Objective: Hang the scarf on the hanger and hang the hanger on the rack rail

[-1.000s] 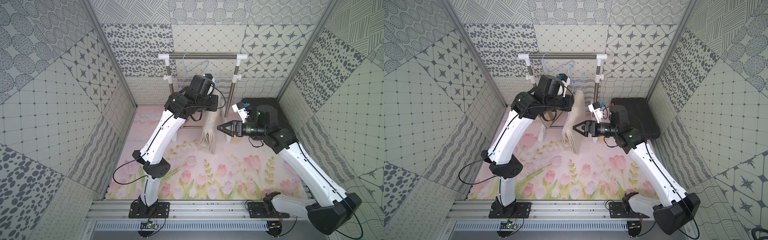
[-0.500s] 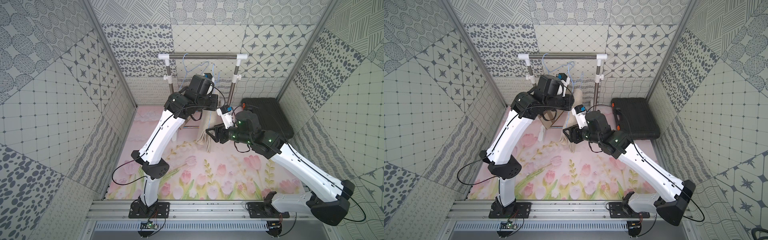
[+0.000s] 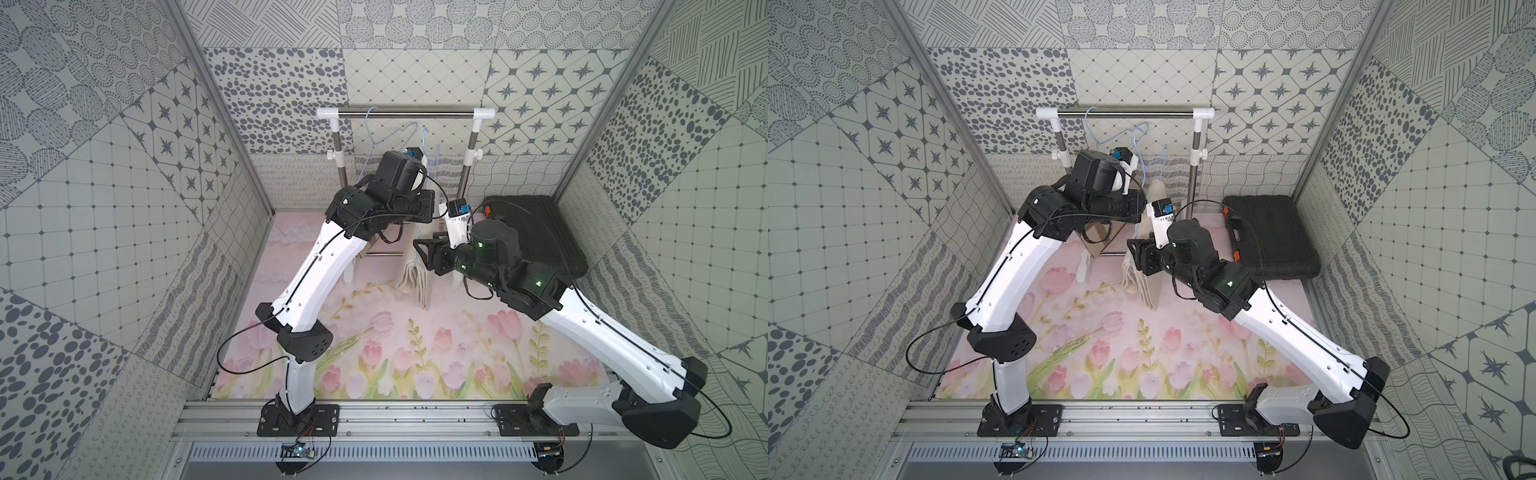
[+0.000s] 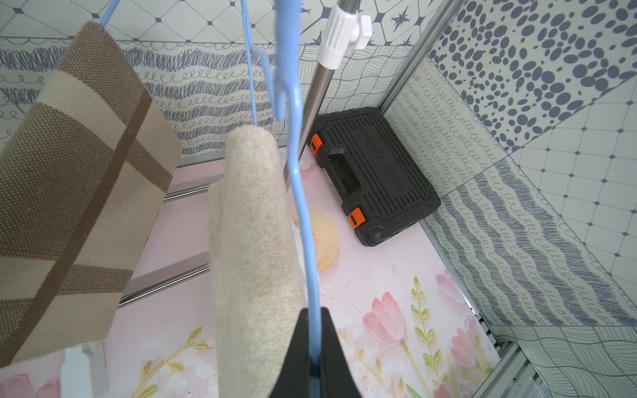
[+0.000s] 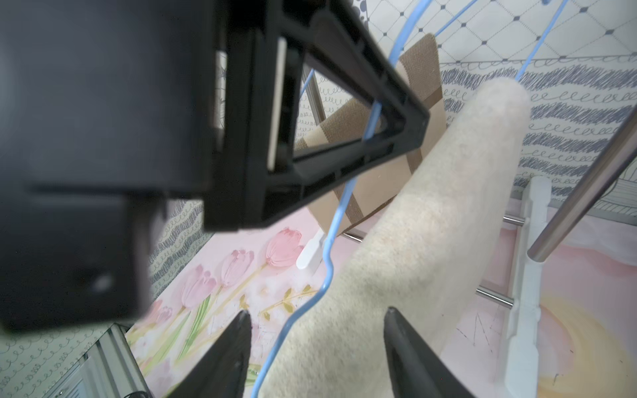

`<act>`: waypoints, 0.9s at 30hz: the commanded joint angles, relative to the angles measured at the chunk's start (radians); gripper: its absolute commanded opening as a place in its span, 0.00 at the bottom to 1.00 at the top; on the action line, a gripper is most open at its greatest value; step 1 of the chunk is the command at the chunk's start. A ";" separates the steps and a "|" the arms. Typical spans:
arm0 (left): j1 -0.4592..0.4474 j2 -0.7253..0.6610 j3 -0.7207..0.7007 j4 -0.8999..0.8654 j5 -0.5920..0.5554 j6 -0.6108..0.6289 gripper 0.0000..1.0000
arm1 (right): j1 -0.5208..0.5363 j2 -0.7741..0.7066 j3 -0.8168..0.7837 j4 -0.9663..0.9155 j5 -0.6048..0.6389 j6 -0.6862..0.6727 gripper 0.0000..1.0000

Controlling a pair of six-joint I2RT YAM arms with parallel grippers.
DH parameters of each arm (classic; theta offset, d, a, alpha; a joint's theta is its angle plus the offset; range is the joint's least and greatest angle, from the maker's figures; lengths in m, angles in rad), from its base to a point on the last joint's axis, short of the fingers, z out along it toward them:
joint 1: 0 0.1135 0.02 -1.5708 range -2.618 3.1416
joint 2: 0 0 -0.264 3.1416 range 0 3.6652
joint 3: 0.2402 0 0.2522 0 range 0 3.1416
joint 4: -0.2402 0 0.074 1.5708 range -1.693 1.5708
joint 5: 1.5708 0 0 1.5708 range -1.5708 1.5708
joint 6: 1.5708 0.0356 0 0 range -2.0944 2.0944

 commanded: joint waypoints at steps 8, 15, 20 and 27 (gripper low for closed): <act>-0.011 -0.044 -0.063 0.185 0.003 -0.034 0.00 | 0.006 0.122 0.065 0.116 0.138 -0.064 0.44; -0.012 -0.071 -0.103 0.208 0.011 -0.033 0.00 | 0.006 0.119 0.066 0.129 0.160 -0.066 0.00; -0.008 -0.081 -0.119 0.231 0.034 -0.036 0.00 | 0.006 0.127 0.090 0.112 0.147 -0.057 0.00; 0.021 -0.137 -0.216 0.331 0.049 0.002 0.89 | -0.010 0.138 0.168 -0.008 0.133 -0.015 0.00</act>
